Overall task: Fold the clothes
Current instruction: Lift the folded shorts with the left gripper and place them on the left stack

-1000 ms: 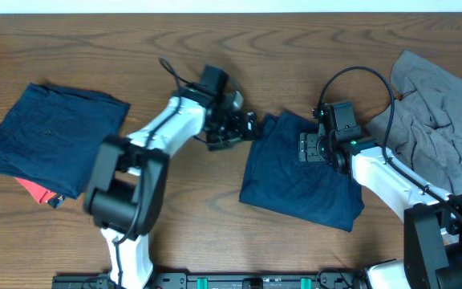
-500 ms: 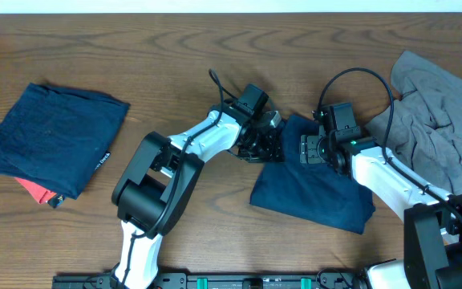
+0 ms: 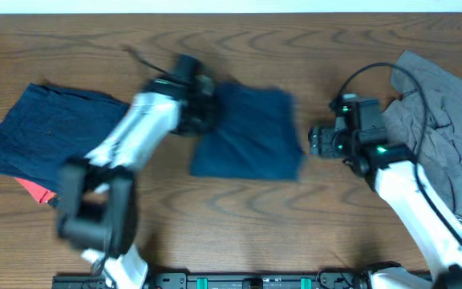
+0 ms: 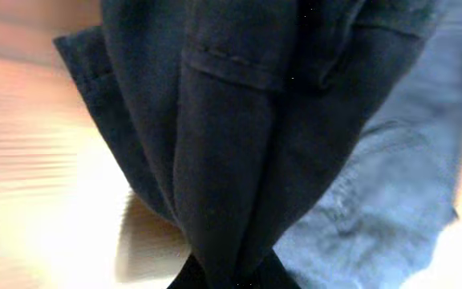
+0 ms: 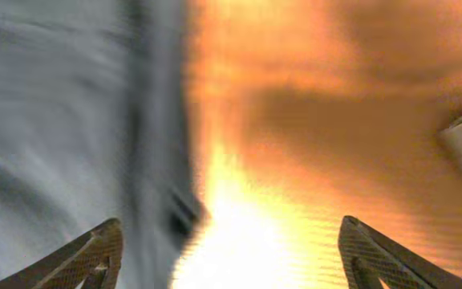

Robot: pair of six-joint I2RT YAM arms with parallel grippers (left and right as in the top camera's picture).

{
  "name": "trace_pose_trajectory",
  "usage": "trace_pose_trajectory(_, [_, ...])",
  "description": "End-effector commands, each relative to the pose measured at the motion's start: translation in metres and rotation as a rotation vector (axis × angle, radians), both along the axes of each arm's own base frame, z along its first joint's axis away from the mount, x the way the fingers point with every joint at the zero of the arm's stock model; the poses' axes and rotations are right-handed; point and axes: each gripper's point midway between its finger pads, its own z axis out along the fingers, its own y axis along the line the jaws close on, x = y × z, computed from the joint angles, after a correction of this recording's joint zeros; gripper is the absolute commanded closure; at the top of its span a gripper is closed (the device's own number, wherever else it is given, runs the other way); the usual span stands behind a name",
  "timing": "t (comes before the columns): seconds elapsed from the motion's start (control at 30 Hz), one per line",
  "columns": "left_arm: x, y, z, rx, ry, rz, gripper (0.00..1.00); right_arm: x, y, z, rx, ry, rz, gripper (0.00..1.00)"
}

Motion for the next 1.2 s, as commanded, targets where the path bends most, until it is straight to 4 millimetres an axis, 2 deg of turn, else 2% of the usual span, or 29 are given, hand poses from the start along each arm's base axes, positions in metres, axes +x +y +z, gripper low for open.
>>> trace_pose_trajectory(0.0, [0.031, 0.092, 0.078, 0.187, -0.258, 0.166, 0.94, 0.001, -0.005, 0.017, -0.004, -0.04, 0.008, 0.16])
trace_pose_trajectory(0.03, [0.031, 0.112, 0.09, 0.214, -0.289, 0.213, 0.94, 0.0, -0.005, 0.017, -0.004, -0.039, 0.009, 0.15])
trace_pose_trajectory(0.1, [0.027, 0.167, 0.119, 0.287, -0.356, 0.357, 0.94, -0.003, -0.005, 0.016, -0.006, -0.027, 0.009, 0.16])
trace_pose_trajectory(0.13, [0.023, 0.189, 0.128, 0.309, -0.377, 0.414, 0.94, -0.004, -0.005, 0.015, -0.008, -0.02, 0.009, 0.16])
trace_pose_trajectory(0.23, [0.004, 0.251, 0.146, 0.351, -0.395, 0.577, 0.94, -0.006, -0.006, 0.013, -0.01, -0.009, 0.009, 0.16])
trace_pose_trajectory(0.27, [-0.005, 0.274, 0.145, 0.363, -0.381, 0.636, 0.94, -0.007, -0.005, 0.013, -0.009, -0.008, 0.01, 0.16])
trace_pose_trajectory(0.37, [-0.026, 0.319, 0.134, 0.375, -0.323, 0.772, 0.94, -0.01, -0.004, 0.011, -0.004, 0.008, 0.016, 0.17])
trace_pose_trajectory(0.43, [-0.041, 0.341, 0.12, 0.371, -0.266, 0.858, 0.94, -0.012, -0.005, 0.009, -0.005, 0.021, 0.017, 0.17])
trace_pose_trajectory(0.53, [-0.063, 0.364, 0.1, 0.342, -0.176, 0.993, 0.92, -0.015, -0.005, 0.007, -0.008, 0.034, 0.017, 0.17])
trace_pose_trajectory(0.57, [-0.071, 0.369, 0.094, 0.332, -0.145, 1.033, 0.83, -0.016, -0.005, 0.007, -0.009, 0.039, 0.017, 0.17])
trace_pose_trajectory(0.6, [-0.077, 0.372, 0.09, 0.325, -0.12, 1.061, 0.67, -0.017, -0.005, 0.006, -0.009, 0.042, 0.017, 0.17])
trace_pose_trajectory(0.67, [-0.089, 0.377, 0.085, 0.312, -0.077, 1.112, 0.47, -0.017, -0.006, 0.006, -0.01, 0.043, 0.017, 0.16])
trace_pose_trajectory(0.7, [-0.093, 0.38, 0.084, 0.306, -0.07, 1.136, 0.22, -0.017, -0.006, 0.006, -0.01, 0.043, 0.017, 0.16])
trace_pose_trajectory(0.73, [-0.096, 0.382, 0.084, 0.297, -0.066, 1.166, 0.09, -0.017, -0.006, 0.006, -0.01, 0.043, 0.017, 0.16])
trace_pose_trajectory(0.77, [-0.097, 0.383, 0.085, 0.287, -0.066, 1.185, 0.02, -0.017, -0.005, 0.006, -0.01, 0.043, 0.017, 0.16])
trace_pose_trajectory(0.87, [-0.095, 0.38, 0.089, 0.241, -0.081, 1.212, 0.02, -0.018, -0.006, 0.005, -0.01, 0.048, 0.017, 0.16])
trace_pose_trajectory(0.93, [-0.085, 0.367, 0.095, 0.161, -0.111, 1.176, 0.02, -0.018, -0.006, 0.005, -0.011, 0.049, 0.017, 0.15])
trace_pose_trajectory(1.03, [-0.062, 0.336, 0.107, 0.035, -0.167, 1.064, 0.02, -0.016, -0.005, 0.007, -0.009, 0.039, 0.017, 0.14])
trace_pose_trajectory(1.17, [-0.035, 0.289, 0.113, 0.057, -0.211, 0.841, 0.02, -0.011, 0.005, 0.011, 0.045, 0.017, 0.036, 0.11])
